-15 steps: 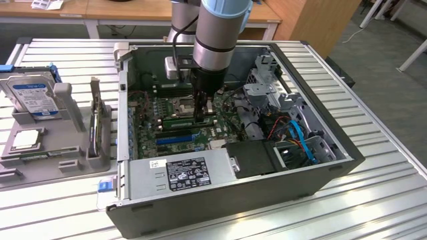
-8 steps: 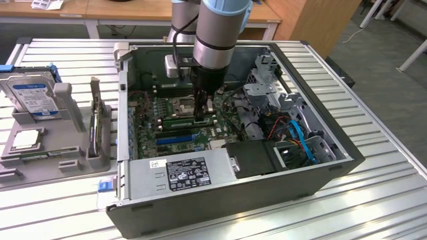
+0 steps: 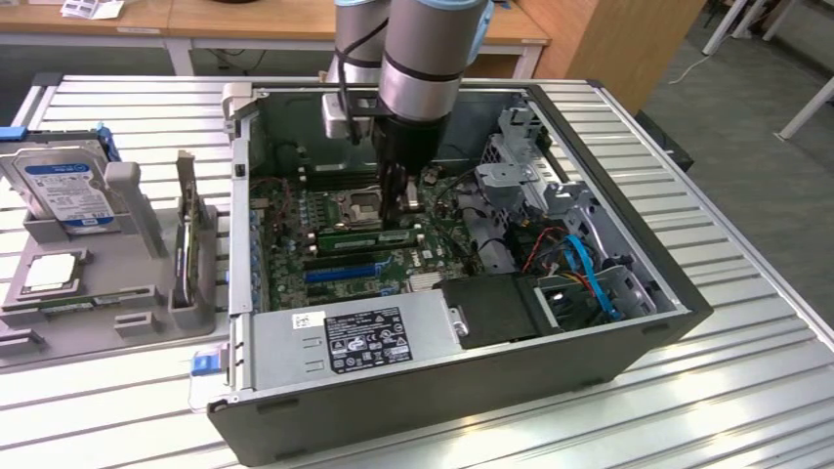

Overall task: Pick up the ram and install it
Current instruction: 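Insert the ram into the slot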

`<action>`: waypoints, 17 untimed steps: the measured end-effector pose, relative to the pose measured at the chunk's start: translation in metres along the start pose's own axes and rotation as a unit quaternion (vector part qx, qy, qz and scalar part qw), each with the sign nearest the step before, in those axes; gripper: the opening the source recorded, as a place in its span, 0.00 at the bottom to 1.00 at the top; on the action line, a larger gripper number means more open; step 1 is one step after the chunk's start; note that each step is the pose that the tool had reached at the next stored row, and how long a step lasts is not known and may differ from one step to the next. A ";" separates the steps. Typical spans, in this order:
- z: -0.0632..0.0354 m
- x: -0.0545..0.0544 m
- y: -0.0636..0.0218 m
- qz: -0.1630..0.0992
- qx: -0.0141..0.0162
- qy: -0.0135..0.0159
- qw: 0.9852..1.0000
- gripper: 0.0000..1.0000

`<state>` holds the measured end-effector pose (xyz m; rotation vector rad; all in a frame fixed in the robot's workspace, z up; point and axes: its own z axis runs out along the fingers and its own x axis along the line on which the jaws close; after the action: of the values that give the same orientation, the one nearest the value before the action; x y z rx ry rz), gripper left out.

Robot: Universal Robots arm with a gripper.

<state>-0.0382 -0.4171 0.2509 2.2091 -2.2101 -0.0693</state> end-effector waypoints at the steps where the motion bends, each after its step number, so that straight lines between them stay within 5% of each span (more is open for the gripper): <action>1: -0.0025 0.000 0.0001 0.000 0.000 0.000 1.000 0.25; 17: -0.0356 -0.001 0.0015 0.000 -0.001 0.000 1.000 0.25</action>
<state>-0.0382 -0.4171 0.2865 2.2086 -2.2095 -0.0704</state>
